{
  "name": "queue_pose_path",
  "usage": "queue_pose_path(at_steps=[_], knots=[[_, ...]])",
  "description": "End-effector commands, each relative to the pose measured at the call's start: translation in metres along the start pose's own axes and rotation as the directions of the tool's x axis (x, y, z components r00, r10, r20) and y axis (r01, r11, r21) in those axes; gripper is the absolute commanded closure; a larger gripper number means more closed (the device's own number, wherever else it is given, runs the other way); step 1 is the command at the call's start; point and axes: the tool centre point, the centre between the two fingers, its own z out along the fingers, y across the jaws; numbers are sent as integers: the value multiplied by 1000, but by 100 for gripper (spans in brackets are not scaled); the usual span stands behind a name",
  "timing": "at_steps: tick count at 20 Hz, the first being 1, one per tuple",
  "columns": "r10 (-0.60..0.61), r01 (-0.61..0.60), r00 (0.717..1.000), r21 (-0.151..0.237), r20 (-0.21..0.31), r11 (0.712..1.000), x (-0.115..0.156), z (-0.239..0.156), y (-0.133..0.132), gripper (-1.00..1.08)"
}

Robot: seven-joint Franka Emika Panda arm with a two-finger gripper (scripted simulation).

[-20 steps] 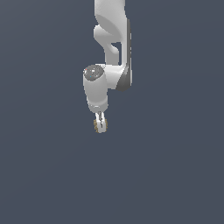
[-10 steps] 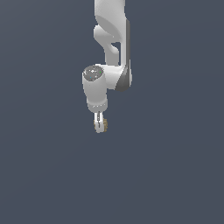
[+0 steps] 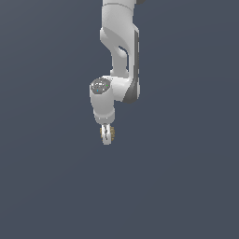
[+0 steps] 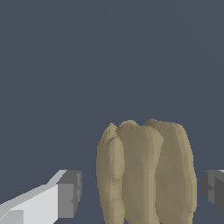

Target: Pick up the object and move it to a goal position.

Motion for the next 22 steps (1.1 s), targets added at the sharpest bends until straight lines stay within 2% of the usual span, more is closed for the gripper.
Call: queue_pose_path(at_steps=[1, 6, 7, 22], knots=[[1, -1, 1000, 0, 0, 1000, 0, 11, 0, -92], [1, -1, 1000, 0, 0, 1000, 0, 19, -1, -92], [1, -1, 1000, 0, 0, 1000, 0, 19, -1, 108], [1, -1, 1000, 2, 0, 1000, -2, 12, 0, 108]])
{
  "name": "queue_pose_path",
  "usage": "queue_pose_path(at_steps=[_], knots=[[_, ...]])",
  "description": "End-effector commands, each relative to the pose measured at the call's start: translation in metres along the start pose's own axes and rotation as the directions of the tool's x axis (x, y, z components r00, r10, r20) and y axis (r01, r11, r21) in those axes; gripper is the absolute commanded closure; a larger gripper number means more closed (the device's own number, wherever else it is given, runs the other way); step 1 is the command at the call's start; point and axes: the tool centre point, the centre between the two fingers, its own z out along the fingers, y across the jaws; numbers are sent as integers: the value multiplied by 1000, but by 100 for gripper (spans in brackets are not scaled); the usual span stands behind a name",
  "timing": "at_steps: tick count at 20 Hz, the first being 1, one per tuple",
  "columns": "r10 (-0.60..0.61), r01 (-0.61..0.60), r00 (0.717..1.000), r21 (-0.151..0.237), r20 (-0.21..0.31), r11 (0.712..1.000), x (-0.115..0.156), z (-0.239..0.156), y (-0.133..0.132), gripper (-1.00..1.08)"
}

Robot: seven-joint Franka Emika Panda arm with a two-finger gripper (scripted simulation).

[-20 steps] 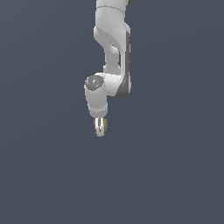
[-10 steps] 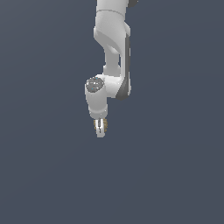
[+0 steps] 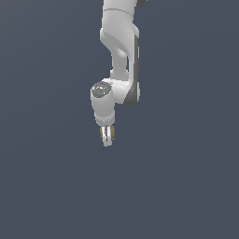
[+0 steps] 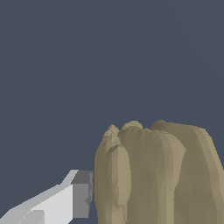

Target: Pick up the object and move it to a goal position.

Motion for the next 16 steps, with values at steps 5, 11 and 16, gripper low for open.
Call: queue_pose_path(at_steps=[5, 11, 16], knots=[[0, 0, 1000, 1, 0, 1000, -5, -22, 2, 108], [1, -1, 1000, 1, 1, 1000, -14, -62, 7, 108], [2, -2, 1000, 0, 1, 1000, -24, -109, 12, 108]])
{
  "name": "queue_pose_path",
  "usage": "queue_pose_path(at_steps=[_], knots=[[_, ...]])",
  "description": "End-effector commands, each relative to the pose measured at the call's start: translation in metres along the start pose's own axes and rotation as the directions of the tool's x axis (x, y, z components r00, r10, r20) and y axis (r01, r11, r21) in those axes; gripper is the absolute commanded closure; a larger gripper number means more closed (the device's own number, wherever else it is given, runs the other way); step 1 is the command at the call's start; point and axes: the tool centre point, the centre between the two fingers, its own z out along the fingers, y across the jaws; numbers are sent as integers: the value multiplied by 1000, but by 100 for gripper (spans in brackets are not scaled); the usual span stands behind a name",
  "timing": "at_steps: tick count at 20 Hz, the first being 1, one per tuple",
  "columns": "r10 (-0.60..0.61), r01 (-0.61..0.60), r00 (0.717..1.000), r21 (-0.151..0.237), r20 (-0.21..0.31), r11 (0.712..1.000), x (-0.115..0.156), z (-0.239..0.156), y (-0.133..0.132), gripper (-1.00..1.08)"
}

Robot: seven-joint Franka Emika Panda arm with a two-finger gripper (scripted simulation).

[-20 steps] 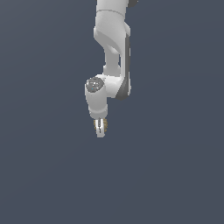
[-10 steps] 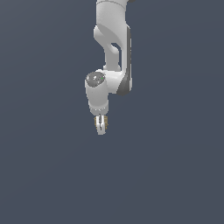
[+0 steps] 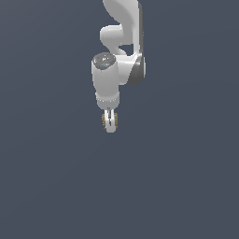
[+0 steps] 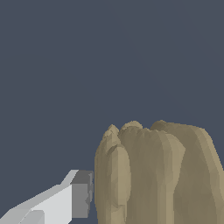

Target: Pick up the object and move it to a goal position.

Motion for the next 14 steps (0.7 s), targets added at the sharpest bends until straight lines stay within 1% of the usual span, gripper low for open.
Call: queue_pose_path(at_steps=[1, 14], knots=[[1, -1, 1000, 0, -1, 1000, -5, -26, 3, 108], [3, -3, 1000, 0, -5, 1000, -36, -172, 17, 108]])
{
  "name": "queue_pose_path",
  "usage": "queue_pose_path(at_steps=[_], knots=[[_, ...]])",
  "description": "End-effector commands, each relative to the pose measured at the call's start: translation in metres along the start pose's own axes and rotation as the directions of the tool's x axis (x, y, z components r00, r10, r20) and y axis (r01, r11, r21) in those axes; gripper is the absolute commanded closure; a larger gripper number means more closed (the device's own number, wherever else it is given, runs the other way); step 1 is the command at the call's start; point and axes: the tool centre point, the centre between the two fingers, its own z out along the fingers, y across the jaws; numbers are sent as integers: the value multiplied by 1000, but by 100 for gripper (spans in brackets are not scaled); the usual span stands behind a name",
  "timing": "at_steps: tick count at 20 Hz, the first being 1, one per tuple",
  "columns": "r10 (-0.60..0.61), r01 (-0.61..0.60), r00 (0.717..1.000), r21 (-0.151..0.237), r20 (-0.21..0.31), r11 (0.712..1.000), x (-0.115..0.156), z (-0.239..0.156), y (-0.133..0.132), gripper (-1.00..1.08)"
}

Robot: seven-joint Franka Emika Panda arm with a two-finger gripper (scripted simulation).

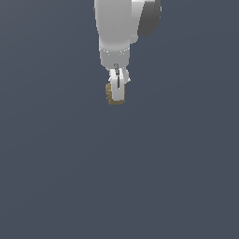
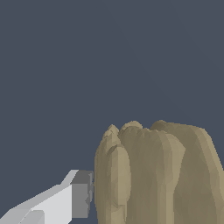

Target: Pick up the object and move it to a goal position.

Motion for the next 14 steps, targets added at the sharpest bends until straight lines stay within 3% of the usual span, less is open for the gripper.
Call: queue_pose_path(at_steps=[1, 14], knots=[[0, 0, 1000, -1, -1, 1000, -6, -27, 3, 108], [-2, 2, 1000, -1, 2, 1000, -34, -153, 11, 108]])
